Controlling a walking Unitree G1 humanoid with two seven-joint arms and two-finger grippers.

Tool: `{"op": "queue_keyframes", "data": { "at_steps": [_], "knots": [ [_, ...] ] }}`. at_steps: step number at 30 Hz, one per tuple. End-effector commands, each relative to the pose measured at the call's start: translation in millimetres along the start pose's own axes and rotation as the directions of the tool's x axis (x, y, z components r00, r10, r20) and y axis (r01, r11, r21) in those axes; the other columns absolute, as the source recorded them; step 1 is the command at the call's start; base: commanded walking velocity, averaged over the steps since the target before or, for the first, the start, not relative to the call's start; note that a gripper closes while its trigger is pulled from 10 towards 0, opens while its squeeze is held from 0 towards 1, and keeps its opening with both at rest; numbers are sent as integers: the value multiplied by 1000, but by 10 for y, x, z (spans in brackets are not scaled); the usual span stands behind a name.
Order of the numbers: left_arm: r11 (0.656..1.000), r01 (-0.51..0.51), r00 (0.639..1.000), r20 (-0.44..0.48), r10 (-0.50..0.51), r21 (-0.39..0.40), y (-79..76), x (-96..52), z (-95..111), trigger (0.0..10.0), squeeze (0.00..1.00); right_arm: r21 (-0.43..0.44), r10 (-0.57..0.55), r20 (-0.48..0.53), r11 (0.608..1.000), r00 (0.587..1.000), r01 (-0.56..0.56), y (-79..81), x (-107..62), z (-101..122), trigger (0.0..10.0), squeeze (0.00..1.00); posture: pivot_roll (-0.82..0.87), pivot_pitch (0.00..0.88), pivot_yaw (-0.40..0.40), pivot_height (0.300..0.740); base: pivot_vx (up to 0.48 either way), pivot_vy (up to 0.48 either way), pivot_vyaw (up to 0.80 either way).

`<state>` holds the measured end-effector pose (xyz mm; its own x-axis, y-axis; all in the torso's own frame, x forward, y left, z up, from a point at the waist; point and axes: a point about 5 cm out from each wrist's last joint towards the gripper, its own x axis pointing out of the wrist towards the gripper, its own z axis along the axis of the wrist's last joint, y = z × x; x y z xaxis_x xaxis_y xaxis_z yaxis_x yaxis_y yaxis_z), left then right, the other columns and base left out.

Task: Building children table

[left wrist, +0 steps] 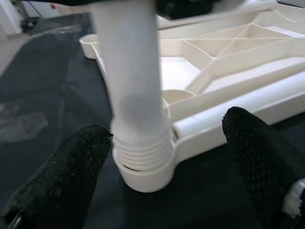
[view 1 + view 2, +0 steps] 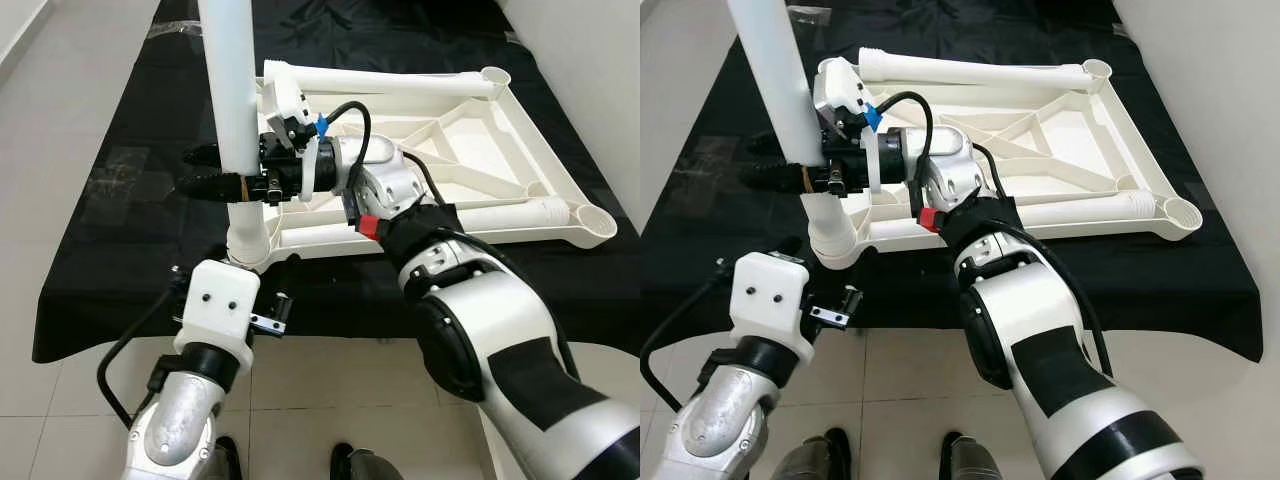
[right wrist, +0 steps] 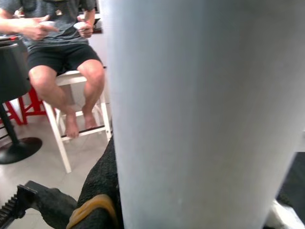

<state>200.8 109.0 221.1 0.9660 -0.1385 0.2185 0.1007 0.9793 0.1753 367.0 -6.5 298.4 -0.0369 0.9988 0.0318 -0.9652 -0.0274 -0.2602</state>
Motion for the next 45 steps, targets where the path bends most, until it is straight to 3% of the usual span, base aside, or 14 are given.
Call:
{"op": "queue_keyframes", "data": {
  "at_steps": [1, 7, 12, 22, 24, 31, 33, 43, 45],
  "knots": [
    [1000, 5, 1000, -11, -4, 10, 13, 4, -36, 10000, 0, 166, -86, -125, 980, 988, 106, 100, -178, -579, 10000, 0, 147, 306, -108, 740, 0, 0, 0],
    [1000, -4, 1000, -5, 4, 23, 66, 37, -39, 10000, 0, 147, -115, -99, 981, 988, 129, 122, -270, -633, 10000, 0, 147, 306, -98, 740, 0, 0, 0],
    [999, 0, 1000, -4, 0, 32, 84, 44, -42, 10000, 0, 149, -29, -85, 988, 996, 42, 220, -309, -703, 10000, 0, 147, 308, -93, 740, 0, 0, 0],
    [999, 5, 1000, -1, -5, 34, 90, 46, -41, 10000, 0, 127, 7, -190, 992, 982, 18, 298, -141, -797, 10000, 0, 146, 308, -98, 740, 0, 0, 0],
    [1000, 5, 1000, 1, -5, 31, 83, 45, -35, 10000, 0, 117, -18, -260, 992, 966, 50, 287, -101, -836, 10000, 0, 146, 308, -100, 740, 0, 0, 0],
    [999, 6, 1000, 1, -6, 32, 84, 43, -38, 10000, 0, 107, -71, -314, 988, 947, 110, 268, -82, -871, 10000, 0, 147, 302, -103, 740, 0, 0, 0],
    [999, 6, 1000, 3, -6, 32, 83, 47, -42, 10000, 0, 118, -122, -372, 977, 920, 177, 245, -62, -916, 10000, 0, 138, 294, -104, 740, 0, 0, 0],
    [999, 4, 1000, 8, -4, 33, 79, 56, -39, 10000, 0, 128, -189, -415, 956, 890, 263, 221, -83, -978, 10000, 0, 145, 289, -102, 740, 0, 0, 0],
    [999, 5, 1000, 8, -5, 34, 75, 54, -41, 10000, 0, 143, -237, -416, 936, 878, 320, 191, -93, -981, 10000, 0, 139, 284, -106, 740, 0, 0, 0]
  ]
}}
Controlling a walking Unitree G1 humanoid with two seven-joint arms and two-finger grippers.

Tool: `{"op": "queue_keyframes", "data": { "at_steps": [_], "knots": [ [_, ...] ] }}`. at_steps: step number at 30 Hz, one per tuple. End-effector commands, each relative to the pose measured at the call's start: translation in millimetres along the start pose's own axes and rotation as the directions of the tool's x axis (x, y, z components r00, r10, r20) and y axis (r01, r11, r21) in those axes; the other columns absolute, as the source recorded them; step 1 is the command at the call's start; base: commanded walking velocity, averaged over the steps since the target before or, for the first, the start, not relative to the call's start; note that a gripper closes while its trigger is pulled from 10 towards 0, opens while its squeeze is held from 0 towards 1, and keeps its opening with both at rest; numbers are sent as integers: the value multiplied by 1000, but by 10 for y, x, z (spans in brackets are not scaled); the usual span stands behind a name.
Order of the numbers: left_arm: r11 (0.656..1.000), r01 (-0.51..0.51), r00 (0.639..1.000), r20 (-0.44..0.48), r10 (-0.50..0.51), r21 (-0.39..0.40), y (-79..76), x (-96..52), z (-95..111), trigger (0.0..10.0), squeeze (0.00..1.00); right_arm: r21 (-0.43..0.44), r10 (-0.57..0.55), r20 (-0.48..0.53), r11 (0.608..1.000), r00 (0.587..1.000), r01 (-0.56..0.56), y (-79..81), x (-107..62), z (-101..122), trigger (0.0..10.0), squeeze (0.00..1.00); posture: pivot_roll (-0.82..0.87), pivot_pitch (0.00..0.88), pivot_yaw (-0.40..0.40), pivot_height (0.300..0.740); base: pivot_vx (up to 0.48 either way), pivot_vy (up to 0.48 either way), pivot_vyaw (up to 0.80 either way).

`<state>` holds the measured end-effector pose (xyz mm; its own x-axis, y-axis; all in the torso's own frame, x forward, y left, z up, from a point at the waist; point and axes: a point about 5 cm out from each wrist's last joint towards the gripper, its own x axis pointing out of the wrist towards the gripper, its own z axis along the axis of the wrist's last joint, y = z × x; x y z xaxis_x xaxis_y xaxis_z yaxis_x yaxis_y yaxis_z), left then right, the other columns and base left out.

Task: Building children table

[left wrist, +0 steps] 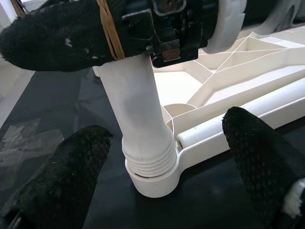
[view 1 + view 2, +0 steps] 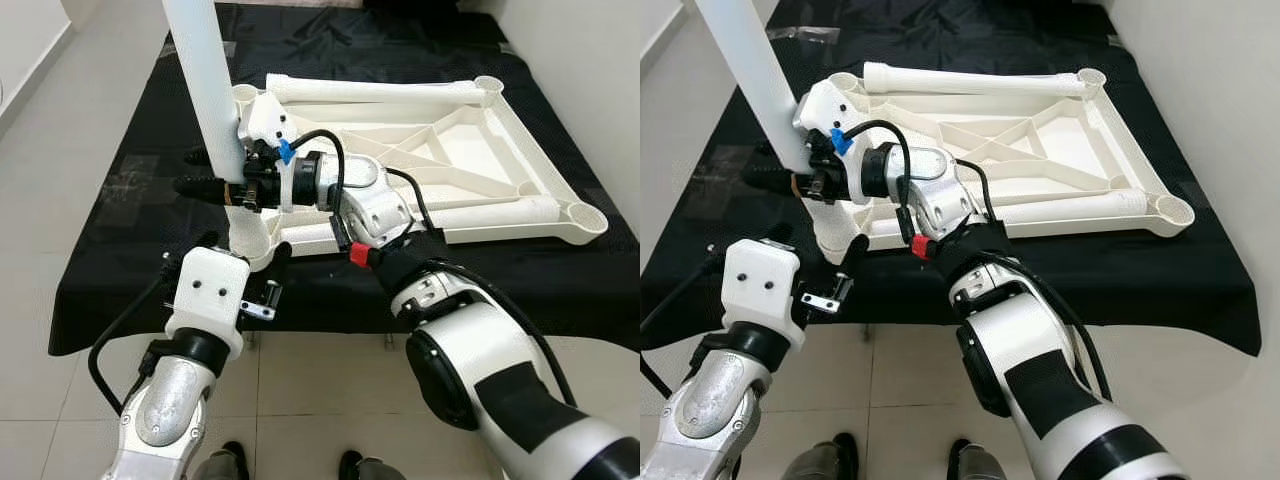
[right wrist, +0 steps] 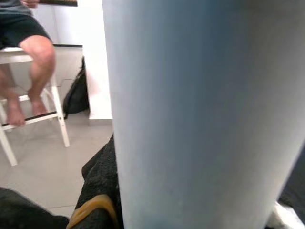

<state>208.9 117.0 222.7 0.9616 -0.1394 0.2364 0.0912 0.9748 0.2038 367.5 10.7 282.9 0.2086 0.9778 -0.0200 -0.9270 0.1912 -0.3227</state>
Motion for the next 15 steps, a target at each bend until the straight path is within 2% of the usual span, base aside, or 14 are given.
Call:
{"op": "queue_keyframes", "data": {
  "at_steps": [1, 3, 6, 7, 10, 15],
  "knots": [
    [1000, 8, 1000, -9, -8, 4, -18, -19, -25, 10000, 0, 233, -50, -312, 964, 949, 127, 140, -196, -838, 10000, 0, 139, 284, -106, 740, 0, 0, 0],
    [1000, 8, 1000, -9, -8, 4, -18, -19, -25, 10000, 0, 233, -50, -312, 964, 949, 127, 140, -196, -838, 10000, 0, 139, 284, -106, 740, 0, 0, 0],
    [1000, 8, 1000, -6, -8, 5, -21, -19, -23, 10000, 0, 256, -186, -311, 928, 932, 271, 60, -199, -826, 10000, 0, 138, 285, -107, 740, 0, 0, 0],
    [1000, 8, 1000, -6, -8, 5, -21, -19, -23, 10000, 0, 256, -186, -311, 928, 932, 271, 60, -199, -826, 10000, 0, 138, 285, -107, 740, 0, 0, 0],
    [1000, 6, 1000, -5, -6, 6, -11, -14, -22, 10000, 0, 261, -287, -316, 890, 904, 374, 4, -227, -837, 10000, 0, 140, 290, -106, 740, 0, 0, 0],
    [1000, 5, 1000, -7, -5, 10, 0, -13, -26, 10000, 0, 241, -349, -304, 872, 886, 426, -36, -265, -837, 10000, 0, 141, 296, -104, 740, 0, 0, 0]
  ]
}}
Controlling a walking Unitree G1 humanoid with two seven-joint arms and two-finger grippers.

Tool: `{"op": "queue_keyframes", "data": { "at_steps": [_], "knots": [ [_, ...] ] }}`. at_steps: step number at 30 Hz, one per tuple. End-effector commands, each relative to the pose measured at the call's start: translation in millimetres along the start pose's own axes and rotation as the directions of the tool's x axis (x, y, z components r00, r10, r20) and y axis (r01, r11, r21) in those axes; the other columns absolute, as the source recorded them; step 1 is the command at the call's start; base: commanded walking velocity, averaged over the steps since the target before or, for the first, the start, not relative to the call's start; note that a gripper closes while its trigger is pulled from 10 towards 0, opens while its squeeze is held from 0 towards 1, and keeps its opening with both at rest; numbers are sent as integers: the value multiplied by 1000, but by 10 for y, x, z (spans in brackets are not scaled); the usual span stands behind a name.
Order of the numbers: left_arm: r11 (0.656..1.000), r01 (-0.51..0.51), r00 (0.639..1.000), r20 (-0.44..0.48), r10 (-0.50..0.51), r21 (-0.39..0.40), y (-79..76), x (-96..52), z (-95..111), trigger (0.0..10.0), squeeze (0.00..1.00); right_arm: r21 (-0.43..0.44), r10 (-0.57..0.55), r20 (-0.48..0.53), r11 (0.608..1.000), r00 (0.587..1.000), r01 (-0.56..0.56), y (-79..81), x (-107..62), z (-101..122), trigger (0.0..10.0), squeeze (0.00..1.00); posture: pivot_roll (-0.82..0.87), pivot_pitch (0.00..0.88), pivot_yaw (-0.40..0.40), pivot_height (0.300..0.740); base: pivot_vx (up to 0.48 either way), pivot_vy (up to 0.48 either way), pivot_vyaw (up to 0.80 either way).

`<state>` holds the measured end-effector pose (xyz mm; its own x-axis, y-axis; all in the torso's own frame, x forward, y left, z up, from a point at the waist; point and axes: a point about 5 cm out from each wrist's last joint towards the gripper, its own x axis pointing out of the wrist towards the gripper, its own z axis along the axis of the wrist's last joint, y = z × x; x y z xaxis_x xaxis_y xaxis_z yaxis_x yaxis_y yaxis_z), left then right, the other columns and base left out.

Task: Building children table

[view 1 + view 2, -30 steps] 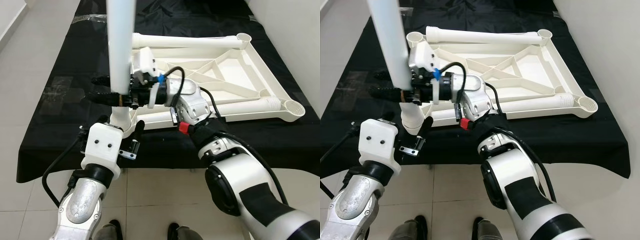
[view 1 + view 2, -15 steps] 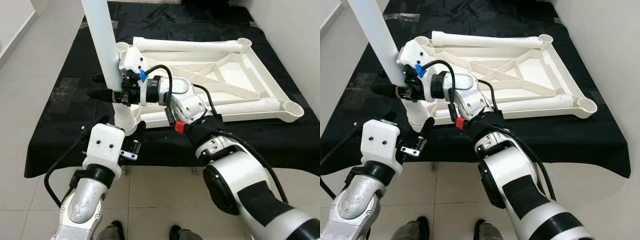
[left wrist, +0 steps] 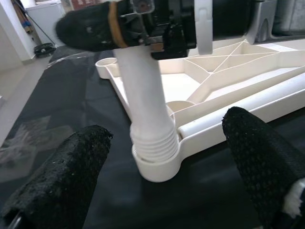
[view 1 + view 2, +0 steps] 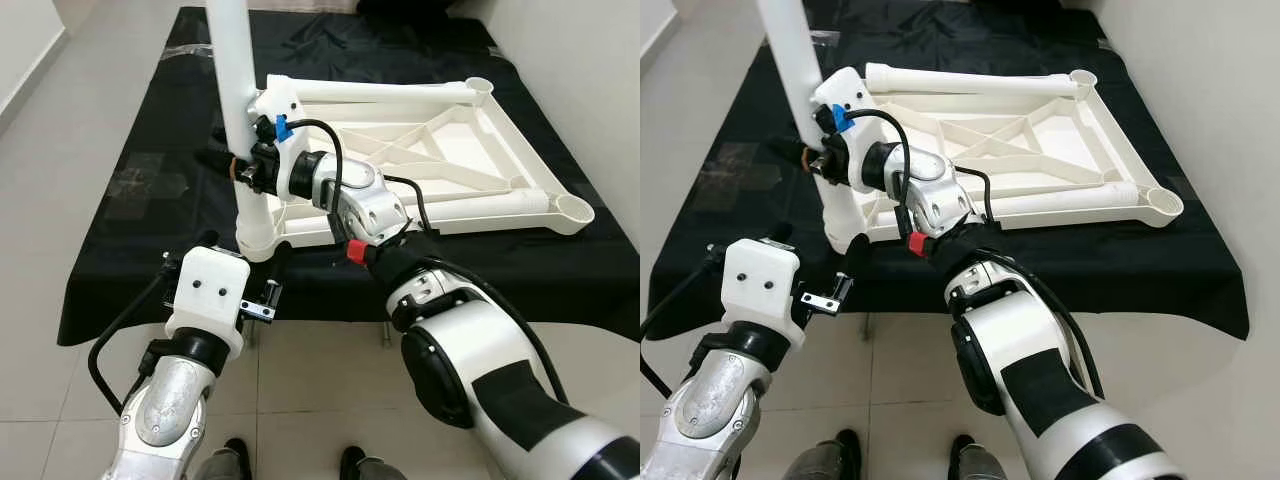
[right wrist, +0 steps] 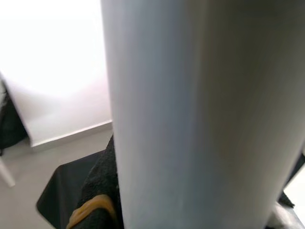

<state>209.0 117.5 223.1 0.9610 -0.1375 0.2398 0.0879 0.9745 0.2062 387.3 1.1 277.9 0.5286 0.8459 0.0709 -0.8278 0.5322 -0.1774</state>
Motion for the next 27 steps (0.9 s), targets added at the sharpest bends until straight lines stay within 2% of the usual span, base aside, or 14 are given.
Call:
{"op": "queue_keyframes", "data": {
  "at_steps": [1, 9, 11, 14, 17, 18, 19, 21, 23, 25, 26, 27],
  "knots": [
    [1000, 8, 1000, -10, -8, 8, -4, -15, -30, 10000, 0, 109, -71, -262, 989, 963, 102, -51, -242, -720, 10000, 0, 141, 296, -104, 740, 0, 0, 0],
    [1000, 9, 1000, -9, -9, 8, 10, 4, -31, 10000, 0, 121, -155, -218, 975, 964, 184, -90, -262, -713, 10000, 0, 139, 300, -95, 740, 0, 0, 0],
    [1000, 12, 1000, -5, -12, 10, 10, 15, -27, 10000, 0, 129, -264, -214, 947, 941, 295, -144, -269, -707, 10000, 0, 140, 299, -97, 740, 0, 0, 0],
    [1000, 14, 1000, -6, -13, 13, 8, 14, -28, 10000, 0, 128, -313, -211, 930, 926, 344, -182, -274, -684, 10000, 0, 140, 299, -97, 740, 0, 0, 0],
    [1000, 17, 1000, -5, -16, 17, 9, 17, -29, 10000, 0, 137, -408, -203, 888, 890, 438, -249, -290, -649, 10000, 0, 142, 301, -95, 740, 0, 0, 0],
    [1000, 17, 1000, -5, -16, 17, 9, 17, -29, 10000, 0, 137, -408, -203, 888, 890, 438, -249, -290, -649, 10000, 0, 142, 301, -95, 740, 0, 0, 0],
    [1000, 15, 1000, -5, -15, 15, 11, 22, -30, 10000, 0, 142, -442, -202, 870, 874, 473, -272, -301, -642, 10000, 0, 141, 299, -96, 740, 0, 0, 0],
    [1000, 16, 1000, -5, -16, 16, 11, 24, -32, 10000, 0, 146, -454, -197, 863, 869, 484, -279, -304, -637, 10000, 0, 141, 299, -96, 740, 0, 0, 0],
    [1000, 11, 1000, -6, -10, 11, 21, 27, -35, 10000, 0, 158, -495, -193, 837, 847, 525, -300, -320, -637, 10000, 0, 140, 298, -95, 740, 0, 0, 0],
    [1000, 10, 1000, -6, -10, 13, 25, 28, -36, 10000, 0, 160, -508, -192, 828, 840, 537, -303, -323, -640, 10000, 0, 142, 299, -95, 740, 0, 0, 0],
    [1000, 9, 1000, -5, -9, 14, 30, 29, -34, 10000, 0, 154, -542, -189, 807, 818, 570, -321, -336, -636, 10000, 0, 144, 301, -95, 740, 0, 0, 0],
    [1000, 9, 1000, -5, -9, 14, 30, 29, -34, 10000, 0, 154, -542, -189, 807, 818, 570, -321, -336, -636, 10000, 0, 144, 301, -95, 740, 0, 0, 0]
  ]
}}
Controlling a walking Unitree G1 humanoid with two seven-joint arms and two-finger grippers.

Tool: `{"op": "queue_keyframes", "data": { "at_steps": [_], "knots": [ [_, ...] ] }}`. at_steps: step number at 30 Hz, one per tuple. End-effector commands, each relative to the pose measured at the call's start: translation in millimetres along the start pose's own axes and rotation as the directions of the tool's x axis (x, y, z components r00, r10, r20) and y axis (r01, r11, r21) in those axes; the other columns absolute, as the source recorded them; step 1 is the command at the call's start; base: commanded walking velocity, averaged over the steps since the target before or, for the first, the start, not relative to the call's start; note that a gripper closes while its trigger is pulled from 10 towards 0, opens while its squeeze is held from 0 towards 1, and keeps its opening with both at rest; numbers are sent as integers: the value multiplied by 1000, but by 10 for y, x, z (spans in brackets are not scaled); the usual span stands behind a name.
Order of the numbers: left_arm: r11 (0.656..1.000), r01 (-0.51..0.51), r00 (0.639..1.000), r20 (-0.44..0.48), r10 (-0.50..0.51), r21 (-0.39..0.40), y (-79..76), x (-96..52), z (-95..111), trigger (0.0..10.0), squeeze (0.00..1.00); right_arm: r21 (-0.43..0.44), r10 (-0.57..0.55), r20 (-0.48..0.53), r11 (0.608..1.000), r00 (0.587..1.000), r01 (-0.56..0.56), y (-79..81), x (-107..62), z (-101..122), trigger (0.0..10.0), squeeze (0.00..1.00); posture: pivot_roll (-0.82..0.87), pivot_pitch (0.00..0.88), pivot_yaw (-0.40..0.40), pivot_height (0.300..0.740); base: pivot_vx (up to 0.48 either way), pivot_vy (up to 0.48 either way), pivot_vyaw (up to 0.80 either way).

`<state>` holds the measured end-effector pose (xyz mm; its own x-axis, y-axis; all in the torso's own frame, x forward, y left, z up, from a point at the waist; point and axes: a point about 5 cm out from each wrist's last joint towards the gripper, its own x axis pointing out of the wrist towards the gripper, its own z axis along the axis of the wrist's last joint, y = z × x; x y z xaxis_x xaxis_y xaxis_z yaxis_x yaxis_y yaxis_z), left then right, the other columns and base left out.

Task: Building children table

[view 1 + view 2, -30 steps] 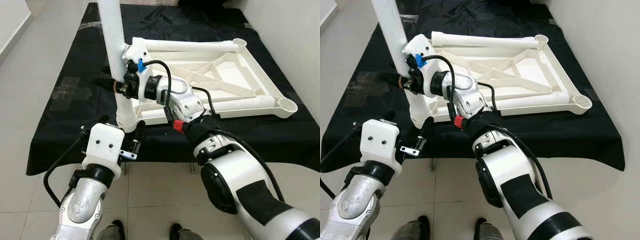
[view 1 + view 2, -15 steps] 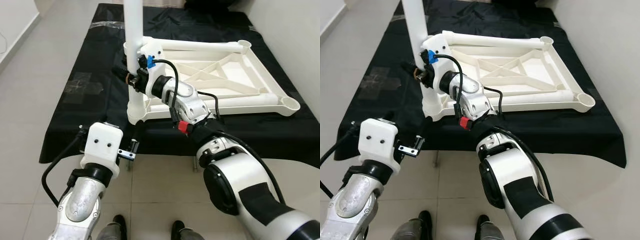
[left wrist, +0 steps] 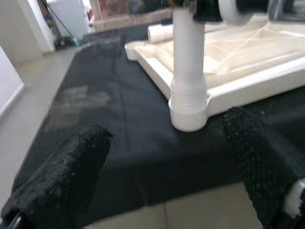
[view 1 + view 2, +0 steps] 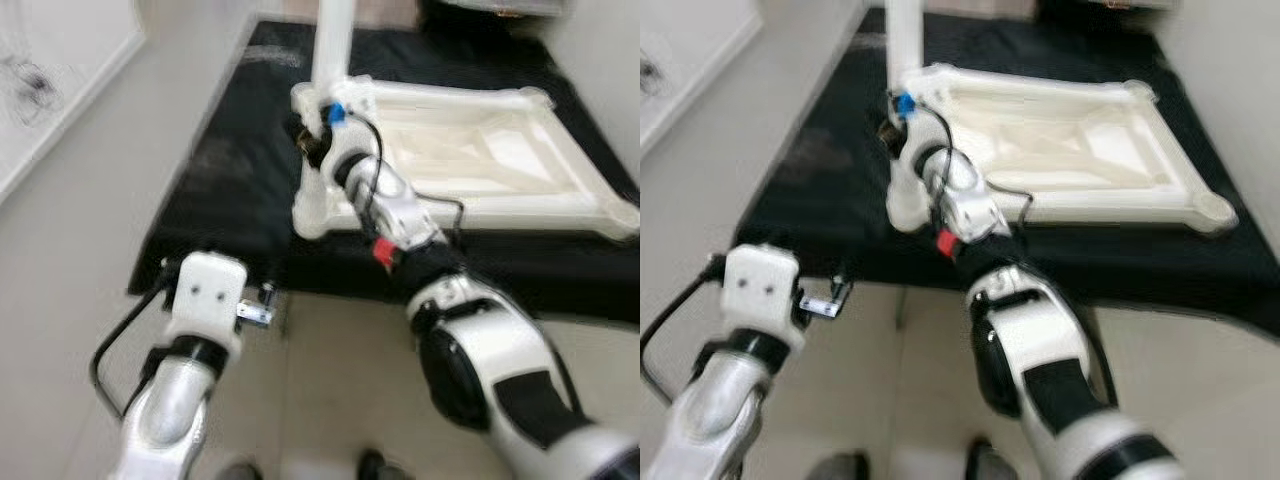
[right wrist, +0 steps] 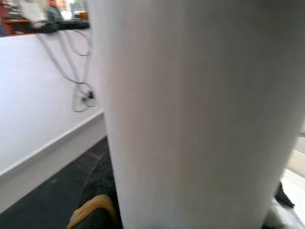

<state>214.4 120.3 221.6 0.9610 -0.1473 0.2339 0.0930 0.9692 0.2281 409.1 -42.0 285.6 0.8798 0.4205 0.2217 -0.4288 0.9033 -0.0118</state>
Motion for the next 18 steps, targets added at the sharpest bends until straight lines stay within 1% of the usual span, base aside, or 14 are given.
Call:
{"op": "queue_keyframes", "data": {
  "at_steps": [1, 2, 4, 5, 6, 7, 9, 10, 11, 13, 14, 15, 16, 18],
  "knots": [
    [1000, -1, 1000, 0, 1, -4, 5, -15, 2, 10000, 0, 36, -92, -238, 994, 967, 104, -67, -176, -624, 10000, 0, 143, 301, -94, 740, 0, 0, 0],
    [1000, -1, 1000, 0, 1, -4, 5, -15, 2, 10000, 0, 36, -92, -238, 994, 967, 104, -67, -176, -624, 10000, 0, 143, 301, -94, 740, 0, 0, 0],
    [1000, -1, 1000, 2, 1, -2, 9, -14, 5, 10000, 0, 11, -190, -217, 980, 957, 197, -121, -174, -584, 10000, 0, 143, 301, -92, 740, 0, 0, 0],
    [1000, -1, 1000, 2, 1, -2, 9, -14, 5, 10000, 0, 11, -190, -217, 980, 957, 197, -121, -174, -584, 10000, 0, 143, 301, -92, 740, 0, 0, 0],
    [1000, -1, 1000, 2, 1, -3, 8, -12, 6, 10000, 0, 2, -221, -209, 974, 953, 227, -131, -171, -566, 10000, 0, 142, 301, -93, 740, 0, 0, 0],
    [1000, 1, 1000, 4, -1, -2, 5, -10, 7, 10000, 0, -20, -257, -199, 966, 946, 258, -145, -171, -549, 10000, 0, 142, 301, -90, 740, 0, 0, 0],
    [1000, 6, 1000, 7, -6, 0, -1, -7, 10, 10000, 0, -13, -309, -187, 950, 932, 312, -169, -173, -529, 10000, 0, 142, 301, -90, 740, 0, 0, 0],
    [1000, 6, 1000, 7, -6, 0, -2, -7, 8, 10000, 0, -26, -351, -186, 935, 918, 352, -195, -178, -522, 10000, 0, 143, 299, -92, 740, 0, 0, 0],
    [1000, 6, 1000, 7, -6, 0, -2, -7, 8, 10000, 0, -26, -351, -186, 935, 918, 352, -195, -178, -522, 10000, 0, 143, 299, -92, 740, 0, 0, 0],
    [1000, 2, 1000, 6, -2, -3, 4, -7, 4, 10000, 0, -23, -424, -192, 903, 885, 428, -232, -188, -517, 10000, 0, 142, 298, -91, 740, 0, 0, 0],
    [1000, 2, 1000, 7, -2, -3, 4, -5, 4, 10000, 0, -30, -482, -177, 874, 858, 485, -254, -199, -501, 10000, 0, 140, 294, -89, 740, 0, 0, 0],
    [1000, 2, 1000, 7, -2, -3, 4, -5, 4, 10000, 0, -30, -482, -177, 874, 858, 485, -254, -199, -501, 10000, 0, 140, 294, -89, 740, 0, 0, 0],
    [1000, 3, 1000, 9, -3, -2, 2, 0, 7, 10000, 0, -37, -543, -149, 838, 826, 544, -272, -213, -475, 10000, 0, 140, 294, -89, 740, 0, 0, 0],
    [1000, 5, 1000, 13, -5, -1, 1, 6, 11, 10000, 0, -58, -627, -104, 778, 772, 625, -280, -239, -441, 10000, 0, 144, 288, -90, 740, 0, 0, 0]
  ]
}}
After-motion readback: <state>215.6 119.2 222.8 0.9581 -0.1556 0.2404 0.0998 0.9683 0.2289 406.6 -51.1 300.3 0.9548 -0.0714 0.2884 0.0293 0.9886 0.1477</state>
